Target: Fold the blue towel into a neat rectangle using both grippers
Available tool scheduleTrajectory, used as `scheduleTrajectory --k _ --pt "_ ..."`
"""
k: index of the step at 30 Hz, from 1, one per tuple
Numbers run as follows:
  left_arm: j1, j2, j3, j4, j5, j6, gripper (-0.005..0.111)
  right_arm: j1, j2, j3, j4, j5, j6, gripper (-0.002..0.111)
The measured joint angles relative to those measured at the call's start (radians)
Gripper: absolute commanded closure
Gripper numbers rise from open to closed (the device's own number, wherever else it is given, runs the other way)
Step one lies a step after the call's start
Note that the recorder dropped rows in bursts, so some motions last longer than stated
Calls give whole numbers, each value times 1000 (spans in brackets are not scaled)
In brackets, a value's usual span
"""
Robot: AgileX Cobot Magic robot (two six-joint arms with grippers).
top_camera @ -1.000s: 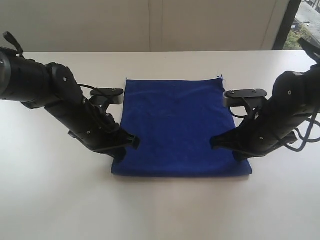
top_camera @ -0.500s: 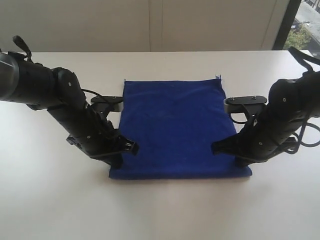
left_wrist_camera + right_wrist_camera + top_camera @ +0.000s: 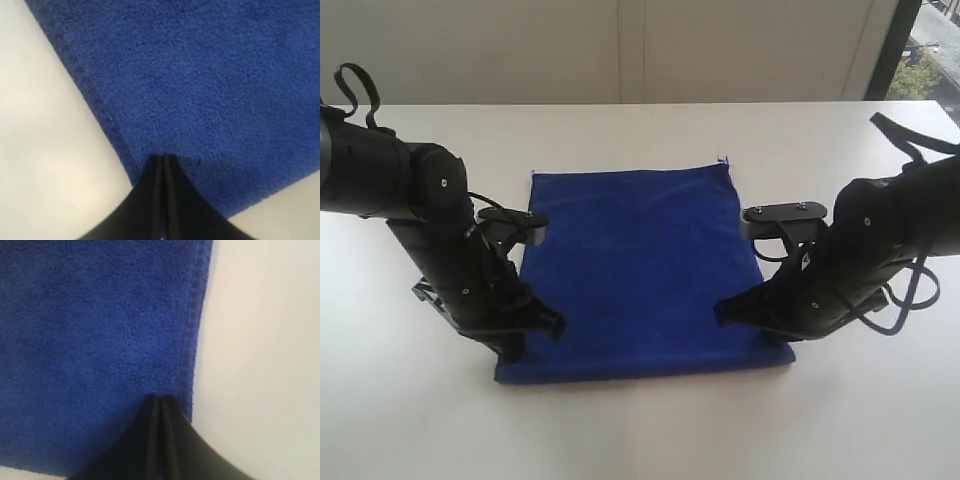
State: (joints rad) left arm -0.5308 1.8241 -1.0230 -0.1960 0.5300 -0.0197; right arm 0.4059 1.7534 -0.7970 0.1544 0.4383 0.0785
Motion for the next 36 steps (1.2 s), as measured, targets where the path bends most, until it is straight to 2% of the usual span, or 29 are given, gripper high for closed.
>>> scheduleTrajectory --k 6,25,36 --pt "0 -16 23 14 -4 -2 107 43 -12 19 53 -12 38 108" --pt "0 -40 34 76 -28 2 107 49 -18 21 0 -14 79 108" --pt "6 -118 36 88 -51 2 107 49 -111 30 -7 -2 79 108"
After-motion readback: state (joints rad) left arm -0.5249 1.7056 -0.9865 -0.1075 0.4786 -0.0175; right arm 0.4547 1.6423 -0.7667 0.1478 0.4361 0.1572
